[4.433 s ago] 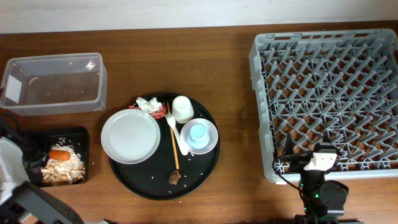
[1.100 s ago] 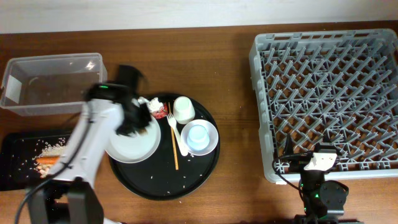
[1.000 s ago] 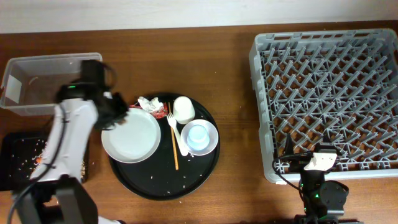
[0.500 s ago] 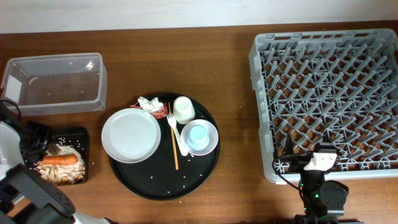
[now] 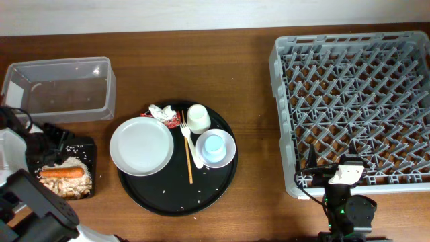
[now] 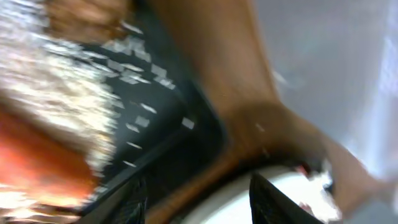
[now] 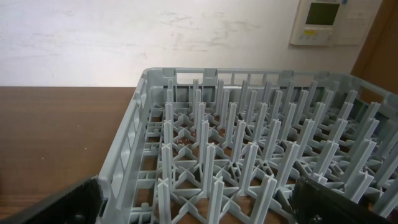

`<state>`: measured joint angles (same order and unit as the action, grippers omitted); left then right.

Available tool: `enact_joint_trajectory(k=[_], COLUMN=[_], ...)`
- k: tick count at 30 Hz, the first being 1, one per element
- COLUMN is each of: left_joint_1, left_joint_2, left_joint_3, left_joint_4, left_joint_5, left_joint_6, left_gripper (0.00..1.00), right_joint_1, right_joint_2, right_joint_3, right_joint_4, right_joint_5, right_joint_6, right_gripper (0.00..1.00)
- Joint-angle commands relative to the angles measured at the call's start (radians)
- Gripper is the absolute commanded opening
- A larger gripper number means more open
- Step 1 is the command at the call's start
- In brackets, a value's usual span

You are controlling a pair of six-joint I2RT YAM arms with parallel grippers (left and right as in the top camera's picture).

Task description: Sort waste into correct bins and load items into the dishwasher rack

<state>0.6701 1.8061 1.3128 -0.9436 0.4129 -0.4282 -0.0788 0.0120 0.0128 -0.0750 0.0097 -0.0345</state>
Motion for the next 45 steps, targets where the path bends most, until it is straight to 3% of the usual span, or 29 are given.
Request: enact_joint_trajectory(k=[1, 5, 9, 11, 13, 18, 22, 36, 37, 40, 42, 45], left_joint_1=[-0.066, -0.246, -0.547, -0.653, -0.774, -0.861, -0.857, -0.864, -0.868, -0.872, -0.872, -0.875], left_joint_2=[-0.161, -0.321, -0.325, -0.305, -0.268, -0.166, -0.084, 0.133, 0.144, 0.146, 0.146, 0.146], left_joint_3=[-0.004, -0.004, -0.013, -0.021, -0.021, -0.021, -0.020, -0.020, -0.020, -0.020, -0.018, -0.008], left_joint_4=[-0.039, -0.109, -0.131, -0.123, -0.082, 0.165, 0.271, 0.413, 0.413, 0.422, 0.427, 0.419], left_joint_5=[0.148, 0.046, -0.097, -0.119, -0.140, -0.345, -0.415, -0.438, -0.439, -0.439, -0.439, -0.439], left_joint_6=[0.117, 0.148, 0.177, 0.176, 0.176, 0.164, 0.166, 0.177, 0.177, 0.177, 0.177, 0.176], left_gripper=[0.52, 0.54, 0.72, 0.75, 0.97, 0.99, 0.77, 0.76, 0.69, 0.65, 0.45, 0.25], right_joint_1=[-0.001, -0.001, -0.001, -0.001, -0.001, -0.001, -0.001, -0.001, -0.001, -0.001, -0.001, -0.001], right_joint_2=[-0.006, -0.006, -0.006, -0.006, -0.006, -0.006, -0.006, -0.006, -0.006, -0.006, -0.006, -0.006], right_joint_3=[-0.007, -0.007, -0.007, -0.007, -0.007, -0.007, -0.007, -0.007, -0.007, -0.007, -0.007, -0.007], right_joint_4=[-0.004, -0.003, -0.004, -0.004, -0.003, -0.004, -0.003, -0.003, -0.003, -0.003, -0.004, -0.003], right_joint_5=[0.002, 0.002, 0.002, 0.002, 0.002, 0.002, 0.002, 0.002, 0.002, 0.002, 0.002, 0.002], right_joint_6=[-0.003, -0.003, -0.003, -0.003, -0.003, -0.003, -0.003, -0.003, -0.003, -0.003, -0.003, -0.003], right_gripper=[0.99, 0.99, 0.99, 0.99, 0.99, 0.99, 0.99, 0.99, 0.99, 0.99, 0.99, 0.99])
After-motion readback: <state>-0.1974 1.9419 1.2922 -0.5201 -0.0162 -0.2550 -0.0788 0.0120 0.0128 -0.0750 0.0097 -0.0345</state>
